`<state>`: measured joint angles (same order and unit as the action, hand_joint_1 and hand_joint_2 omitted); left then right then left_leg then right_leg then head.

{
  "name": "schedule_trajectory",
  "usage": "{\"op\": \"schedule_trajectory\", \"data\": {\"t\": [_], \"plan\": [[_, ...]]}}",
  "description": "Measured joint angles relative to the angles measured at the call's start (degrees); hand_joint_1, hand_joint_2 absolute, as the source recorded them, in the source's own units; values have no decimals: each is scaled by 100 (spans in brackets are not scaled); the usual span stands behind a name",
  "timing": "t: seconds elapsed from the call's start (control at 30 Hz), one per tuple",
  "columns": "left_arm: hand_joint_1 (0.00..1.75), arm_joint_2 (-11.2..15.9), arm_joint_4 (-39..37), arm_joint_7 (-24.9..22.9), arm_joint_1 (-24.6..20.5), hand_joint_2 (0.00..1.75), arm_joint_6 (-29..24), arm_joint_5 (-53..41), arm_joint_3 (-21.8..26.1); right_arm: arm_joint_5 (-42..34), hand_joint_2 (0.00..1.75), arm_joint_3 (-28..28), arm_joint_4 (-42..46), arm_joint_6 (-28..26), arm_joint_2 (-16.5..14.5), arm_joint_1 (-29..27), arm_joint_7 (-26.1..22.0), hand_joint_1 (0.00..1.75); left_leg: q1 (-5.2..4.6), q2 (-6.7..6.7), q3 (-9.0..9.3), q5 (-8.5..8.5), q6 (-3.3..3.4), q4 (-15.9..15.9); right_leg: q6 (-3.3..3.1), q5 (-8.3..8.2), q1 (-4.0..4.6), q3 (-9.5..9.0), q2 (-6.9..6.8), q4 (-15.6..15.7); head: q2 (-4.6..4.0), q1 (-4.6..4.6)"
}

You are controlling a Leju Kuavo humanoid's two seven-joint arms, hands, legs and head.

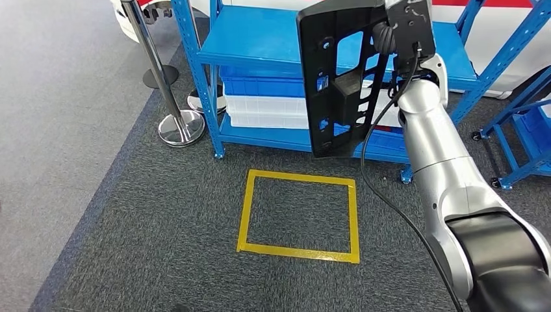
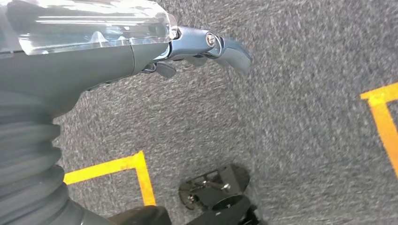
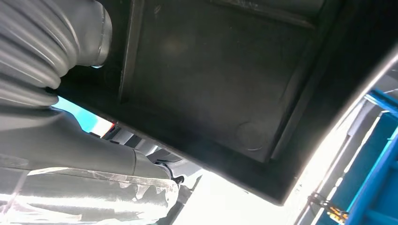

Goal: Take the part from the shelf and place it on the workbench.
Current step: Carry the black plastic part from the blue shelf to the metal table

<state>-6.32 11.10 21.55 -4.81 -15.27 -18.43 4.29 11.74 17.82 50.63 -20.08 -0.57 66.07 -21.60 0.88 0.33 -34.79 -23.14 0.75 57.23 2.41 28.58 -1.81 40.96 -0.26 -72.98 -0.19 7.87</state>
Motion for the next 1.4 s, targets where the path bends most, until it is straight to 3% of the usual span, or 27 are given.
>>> {"op": "schedule_trajectory", "data": {"t": [0.03,0.1,0.17,0.23,0.27,0.33,0.4,0.43,0.5,0.57,0.63,0.7,0.77,0.8,0.83,0.9,0.93,0.97,1.0,1.03,1.07,1.13,1.17,1.23,1.27,1.3,1.4], "plan": [[0,-2,0,0,-1,175,3,-6,-3,0,175,1,-22,2,0,1,-1,175,15,0,-75,11,-25,64,26,-115,-26,-236,1,328,1,0],[0,-3,0,-1,-6,175,9,-12,-8,2,175,1,-58,21,-2,6,-2,175,22,-6,-214,46,-98,172,19,-138,-17,-653,24,982,1,1],[0,-3,0,-7,-3,175,19,-14,-13,9,175,1,-107,52,-4,14,2,175,9,-21,-302,124,-184,200,-58,-79,27,-744,47,1220,0,2],[0,-3,0,-29,15,175,29,-16,-17,14,175,1,-176,74,-4,28,30,175,15,-31,-368,164,-263,195,-182,-168,29,-655,29,1241,-1,2],[0,-2,0,-45,22,175,32,-18,-18,15,175,1,-208,84,-5,40,47,175,22,-31,-422,55,-292,266,-250,-222,28,-606,16,1252,-1,2],[0,-2,0,-76,24,175,33,-19,-19,14,175,1,-264,105,-10,75,71,175,33,-28,-577,-425,-323,731,-363,-340,29,-493,-4,1274,-1,2],[0,0,0,-91,17,175,33,-20,-19,5,175,1,-308,118,-13,96,71,175,33,-28,-737,-901,-328,1494,-408,-451,63,-365,-5,1272,-1,1],[0,1,0,-90,16,175,33,-19,-19,-4,175,1,-333,119,-13,95,60,175,31,-28,-751,-977,-322,1780,-418,-510,84,-297,-5,1269,0,1],[0,2,0,-72,24,175,30,-15,-19,-30,175,1,-384,116,-11,79,19,175,19,-30,-526,-784,-277,1813,-427,-632,126,-153,-2,1265,0,1],[0,13,0,-44,29,175,22,-10,-19,-45,175,1,-421,115,-10,67,-23,175,-28,-32,26,-578,-159,1125,-419,-755,149,-27,6,1264,-1,2],[0,33,0,-21,35,175,13,-3,-19,-51,175,1,-440,116,-3,63,-50,175,-88,-32,519,-657,-77,356,-373,-873,137,32,2,1285,0,0],[0,43,0,-8,48,175,10,5,-18,-56,175,1,-464,123,3,54,-63,175,-133,-34,642,-665,-55,48,-295,-1015,103,33,-10,1369,1,4],[0,45,-1,3,71,175,10,11,-16,-68,175,1,-504,133,37,34,-78,175,-112,-15,583,-461,-8,-67,-228,-1014,95,62,-4,1429,0,8],[0,46,-2,13,83,175,10,16,-16,-82,175,1,-526,137,58,21,-97,175,-93,2,525,-345,20,-131,-204,-832,98,104,6,1338,-1,7],[0,47,-2,28,97,175,10,20,-16,-101,175,1,-545,136,83,5,-123,175,-72,19,452,-237,38,-171,-182,-535,95,158,14,1125,-1,5],[0,44,-2,68,126,175,11,29,-15,-140,175,1,-587,135,112,-53,-184,175,-73,31,252,-69,56,-171,-137,68,73,263,22,409,0,6],[0,40,-2,86,143,175,12,33,-15,-152,175,1,-609,134,130,-96,-209,175,-70,32,150,5,45,-156,-110,165,59,282,21,59,0,5],[0,36,-2,100,158,175,12,38,-14,-158,175,1,-637,134,146,-141,-230,175,-64,32,39,76,33,-131,-85,103,42,253,21,-182,0,6],[0,33,-2,109,169,175,13,42,-14,-160,175,1,-665,134,159,-178,-244,175,-54,33,-80,139,13,-92,-61,-70,22,149,20,-248,-1,6],[0,31,-2,117,176,175,17,44,-14,-160,175,1,-693,134,167,-204,-253,175,-42,33,-202,196,-14,-38,-39,-245,2,-49,20,-118,0,5],[0,31,-2,121,180,175,21,43,-14,-160,175,1,-719,134,172,-217,-257,175,-35,32,-319,243,-46,23,-19,-273,-14,-319,21,189,1,6],[0,30,-2,124,182,175,29,42,-14,-157,175,1,-751,133,172,-222,-263,175,-39,26,-482,332,-118,118,-42,-9,2,-860,27,964,1,7],[0,30,-2,125,186,175,30,42,-14,-155,175,1,-767,133,173,-223,-264,175,-45,21,-525,390,-153,124,-80,135,23,-993,27,1213,0,8],[0,31,-3,129,209,175,32,47,-14,-150,175,1,-813,134,176,-247,-264,175,-34,17,-576,511,-224,81,-192,116,50,-976,12,1346,-1,9],[0,31,-4,131,224,175,32,69,-12,-148,175,1,-839,142,177,-267,-264,175,-22,15,-620,474,-256,95,-243,55,51,-924,3,1356,-1,9],[0,31,-6,131,242,175,29,109,-3,-148,175,1,-867,154,179,-289,-269,175,-9,14,-683,320,-284,192,-293,-8,49,-864,-6,1365,-1,9],[0,30,-9,99,271,175,12,309,80,-200,175,1,-941,276,184,-350,-353,175,5,12,-942,-499,-327,1106,-383,-195,60,-658,-16,1369,0,10]]}}
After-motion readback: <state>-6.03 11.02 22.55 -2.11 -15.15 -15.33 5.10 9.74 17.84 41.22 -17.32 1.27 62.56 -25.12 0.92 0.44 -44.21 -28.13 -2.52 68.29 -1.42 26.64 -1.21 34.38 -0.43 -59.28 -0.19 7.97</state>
